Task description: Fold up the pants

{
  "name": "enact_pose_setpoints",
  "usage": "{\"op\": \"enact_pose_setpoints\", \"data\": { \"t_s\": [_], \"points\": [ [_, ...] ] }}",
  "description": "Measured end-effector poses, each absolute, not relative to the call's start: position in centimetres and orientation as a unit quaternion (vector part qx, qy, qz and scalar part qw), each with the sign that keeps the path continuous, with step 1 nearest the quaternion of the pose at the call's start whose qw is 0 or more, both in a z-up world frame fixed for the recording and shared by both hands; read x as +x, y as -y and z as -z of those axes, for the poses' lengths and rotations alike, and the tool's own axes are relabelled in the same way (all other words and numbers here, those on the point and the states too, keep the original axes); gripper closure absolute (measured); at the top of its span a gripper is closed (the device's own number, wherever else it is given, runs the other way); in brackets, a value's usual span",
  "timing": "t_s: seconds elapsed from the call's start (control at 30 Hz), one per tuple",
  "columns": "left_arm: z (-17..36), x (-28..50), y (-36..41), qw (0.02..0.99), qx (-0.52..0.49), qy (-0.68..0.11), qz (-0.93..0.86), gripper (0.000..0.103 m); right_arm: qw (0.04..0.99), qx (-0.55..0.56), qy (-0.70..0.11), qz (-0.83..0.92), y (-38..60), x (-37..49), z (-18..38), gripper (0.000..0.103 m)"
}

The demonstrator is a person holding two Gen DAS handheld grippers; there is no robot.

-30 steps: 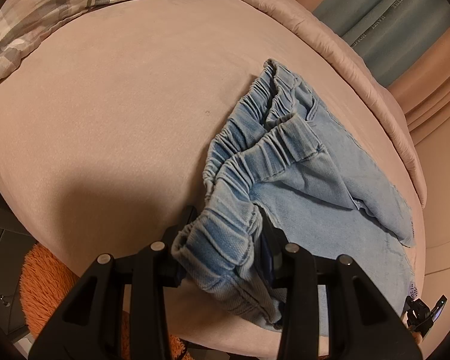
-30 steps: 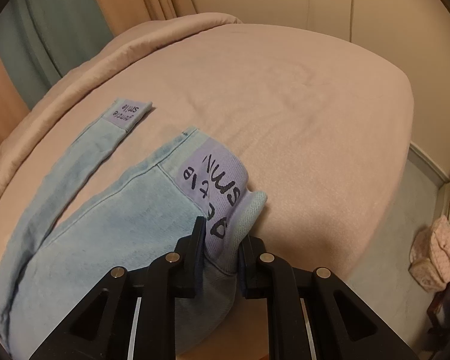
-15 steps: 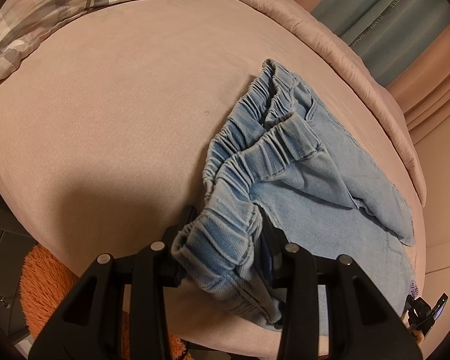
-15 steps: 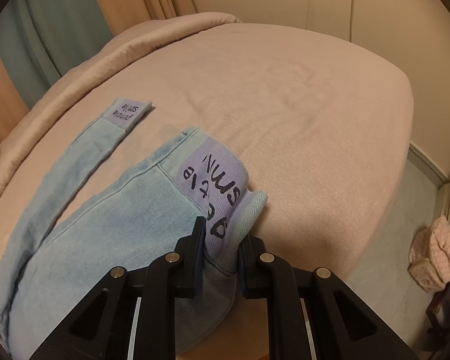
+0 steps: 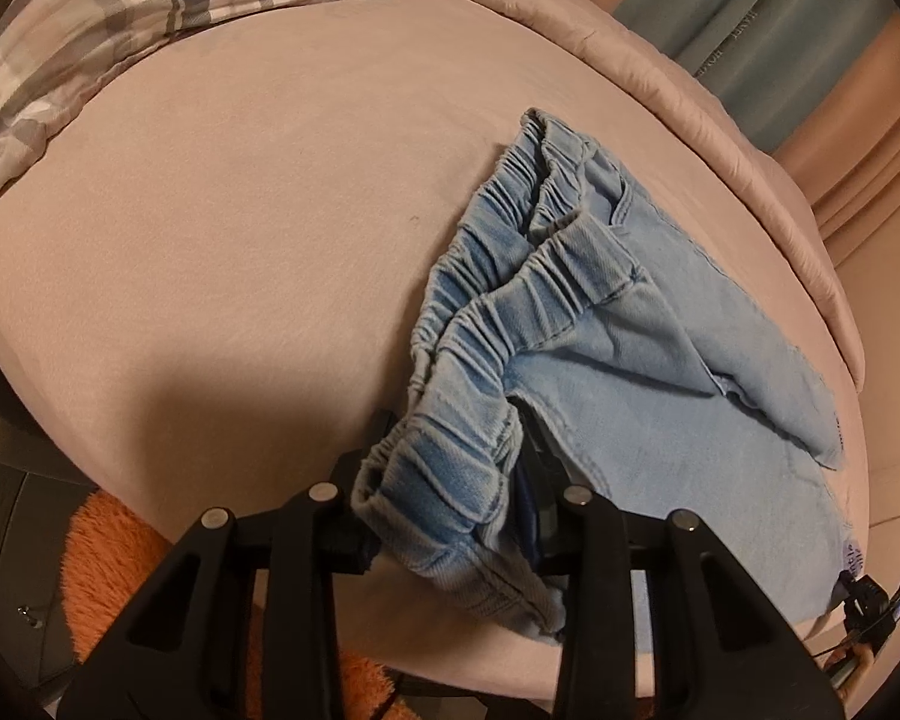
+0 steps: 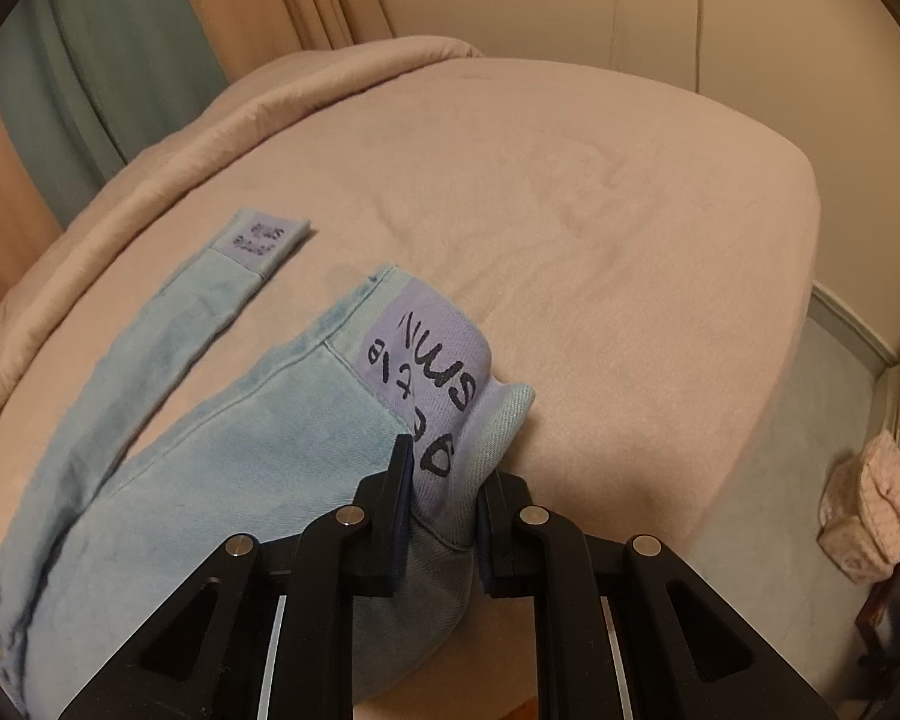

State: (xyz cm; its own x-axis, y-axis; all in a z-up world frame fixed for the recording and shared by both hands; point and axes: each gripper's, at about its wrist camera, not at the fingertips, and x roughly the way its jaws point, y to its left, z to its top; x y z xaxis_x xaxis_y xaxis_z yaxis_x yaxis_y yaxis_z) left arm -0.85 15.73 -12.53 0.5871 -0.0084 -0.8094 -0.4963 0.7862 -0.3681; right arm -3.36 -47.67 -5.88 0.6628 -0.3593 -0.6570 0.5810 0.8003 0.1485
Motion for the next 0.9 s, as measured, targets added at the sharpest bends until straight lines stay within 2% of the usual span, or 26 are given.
{"op": "enact_pose_setpoints", "data": {
  "t_s": [0.4, 0.67, 0.9],
  "points": [
    [12.8, -0.7, -16.1, 0.837, -0.303, -0.43, -0.147, 0.067, 0.892, 0.17, -0.323, 0.268, 47.8, -2.8, 6.6, 0.089],
    [12.7, -0.6, -15.9, 0.837, -0.301, -0.432, -0.149, 0.067, 0.906, 0.176, -0.283, 0.263, 47.0, -4.4, 4.6, 0.089],
    [12.5, -0.9, -16.0, 0.833, -0.305, -0.436, -0.149, 0.069, 0.897, 0.177, -0.3, 0.274, 47.3, -4.2, 5.7, 0.089]
  ]
}}
